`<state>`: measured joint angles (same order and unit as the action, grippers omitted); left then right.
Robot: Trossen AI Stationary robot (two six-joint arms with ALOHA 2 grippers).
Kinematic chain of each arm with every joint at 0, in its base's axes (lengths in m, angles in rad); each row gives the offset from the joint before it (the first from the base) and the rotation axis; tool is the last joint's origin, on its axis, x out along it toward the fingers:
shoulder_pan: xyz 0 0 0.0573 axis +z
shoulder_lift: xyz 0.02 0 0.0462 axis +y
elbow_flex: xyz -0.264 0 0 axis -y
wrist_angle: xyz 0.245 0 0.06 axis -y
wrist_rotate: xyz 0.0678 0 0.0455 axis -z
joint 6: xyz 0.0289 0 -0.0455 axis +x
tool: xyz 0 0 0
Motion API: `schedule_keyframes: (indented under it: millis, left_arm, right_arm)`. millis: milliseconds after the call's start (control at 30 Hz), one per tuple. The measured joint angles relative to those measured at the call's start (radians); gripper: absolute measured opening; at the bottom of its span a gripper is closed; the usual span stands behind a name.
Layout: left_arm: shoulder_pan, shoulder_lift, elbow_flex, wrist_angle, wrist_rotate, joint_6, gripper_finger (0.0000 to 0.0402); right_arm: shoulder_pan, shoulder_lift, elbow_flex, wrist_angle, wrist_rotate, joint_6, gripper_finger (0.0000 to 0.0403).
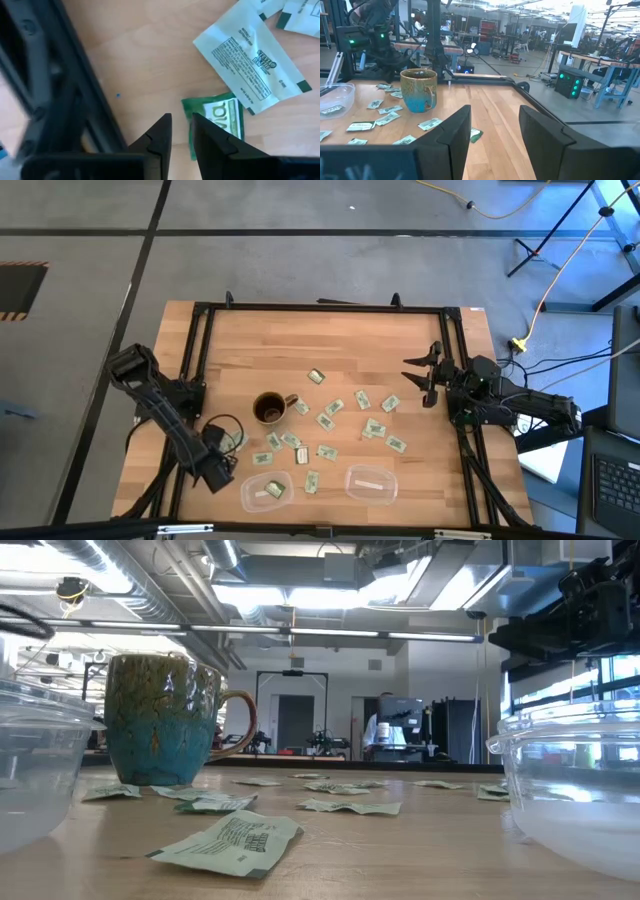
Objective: Pick and place items into bin
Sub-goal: Put the green stevia packet into the left transparent bin
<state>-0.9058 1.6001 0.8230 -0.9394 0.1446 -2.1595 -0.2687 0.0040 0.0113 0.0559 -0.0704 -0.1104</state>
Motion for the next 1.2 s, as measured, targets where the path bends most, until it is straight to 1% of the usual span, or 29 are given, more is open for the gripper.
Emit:
schedule_keyframes:
  millis: [167, 533, 833, 933, 1200]
  left_arm:
    - [0.006, -0.006, -0.045, 0.077, 0.009, 0.0, 0.0071]
    - [0.026, -0.003, -0.049, 0.099, 0.021, 0.0, 0.0066]
    - [0.069, -0.002, -0.049, 0.149, 0.029, 0.079, 0.0065]
    - [0.081, -0.002, -0.048, 0.19, 0.017, 0.098, 0.0065]
    - [0.09, -0.002, -0.049, 0.207, 0.011, 0.132, 0.0065]
  right_arm:
    - [0.0, 0.0, 0.0, 0.0, 0.0, -0.001, 0.0171]
    - [0.0, 0.0, 0.0, 0.0, 0.0, -0.003, 0.0171]
    - [0.0, 0.0, 0.0, 0.0, 0.0, -0.003, 0.0171]
    - [0.0, 0.0, 0.0, 0.0, 0.0, -0.003, 0.0171]
    - [0.0, 0.0, 0.0, 0.0, 0.0, -0.003, 0.0171]
